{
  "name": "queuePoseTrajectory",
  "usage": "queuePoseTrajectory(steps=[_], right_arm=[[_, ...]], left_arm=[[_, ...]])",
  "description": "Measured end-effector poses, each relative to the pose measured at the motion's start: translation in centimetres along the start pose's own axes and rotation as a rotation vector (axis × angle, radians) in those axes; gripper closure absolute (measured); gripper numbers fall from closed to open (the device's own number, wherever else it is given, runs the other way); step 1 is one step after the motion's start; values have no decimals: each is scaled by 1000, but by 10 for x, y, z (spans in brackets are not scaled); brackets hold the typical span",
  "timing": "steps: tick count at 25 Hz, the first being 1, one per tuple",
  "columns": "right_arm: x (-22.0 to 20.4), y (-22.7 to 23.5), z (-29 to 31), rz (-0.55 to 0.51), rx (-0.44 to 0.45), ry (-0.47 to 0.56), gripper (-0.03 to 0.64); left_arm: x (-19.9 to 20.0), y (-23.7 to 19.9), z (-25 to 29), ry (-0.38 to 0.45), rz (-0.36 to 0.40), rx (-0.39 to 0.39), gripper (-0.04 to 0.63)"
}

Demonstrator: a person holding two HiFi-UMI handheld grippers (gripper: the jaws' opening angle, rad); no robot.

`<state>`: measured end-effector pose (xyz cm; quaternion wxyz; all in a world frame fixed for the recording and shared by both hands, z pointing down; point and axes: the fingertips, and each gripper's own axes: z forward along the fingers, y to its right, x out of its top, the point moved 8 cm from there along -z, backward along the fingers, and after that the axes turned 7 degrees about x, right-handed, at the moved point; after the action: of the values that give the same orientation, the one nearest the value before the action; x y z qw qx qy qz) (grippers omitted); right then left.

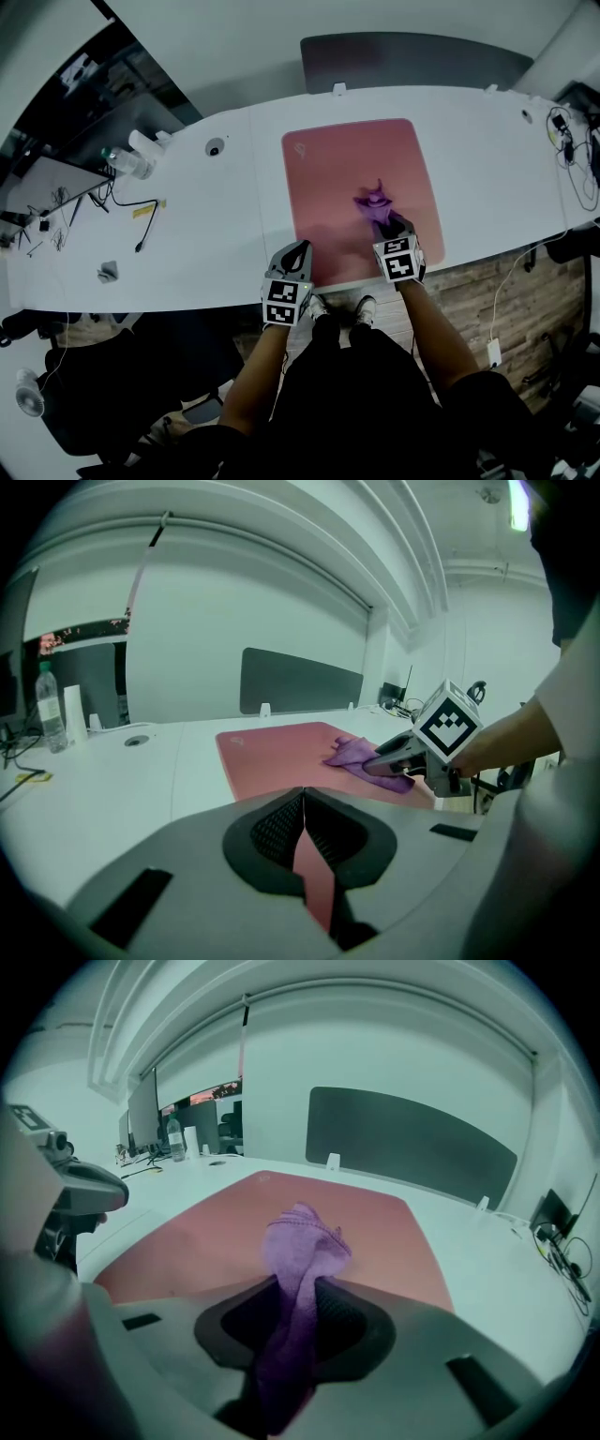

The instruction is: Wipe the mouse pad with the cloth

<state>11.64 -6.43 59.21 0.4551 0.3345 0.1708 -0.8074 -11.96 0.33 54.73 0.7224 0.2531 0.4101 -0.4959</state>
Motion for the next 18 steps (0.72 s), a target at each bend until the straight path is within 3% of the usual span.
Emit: queuePoseTrajectory(steps=[7, 12, 18], right_arm=[[-15, 38, -18, -48, -83, -14, 505], [-28, 68, -30, 42, -130, -24, 504], [-39, 100, -42, 74, -192, -42, 504]], left_arm=[[7, 13, 3, 7, -11, 5, 574], [3, 25, 4, -34, 27, 4, 574], [3, 32, 5, -9, 14, 10, 574]])
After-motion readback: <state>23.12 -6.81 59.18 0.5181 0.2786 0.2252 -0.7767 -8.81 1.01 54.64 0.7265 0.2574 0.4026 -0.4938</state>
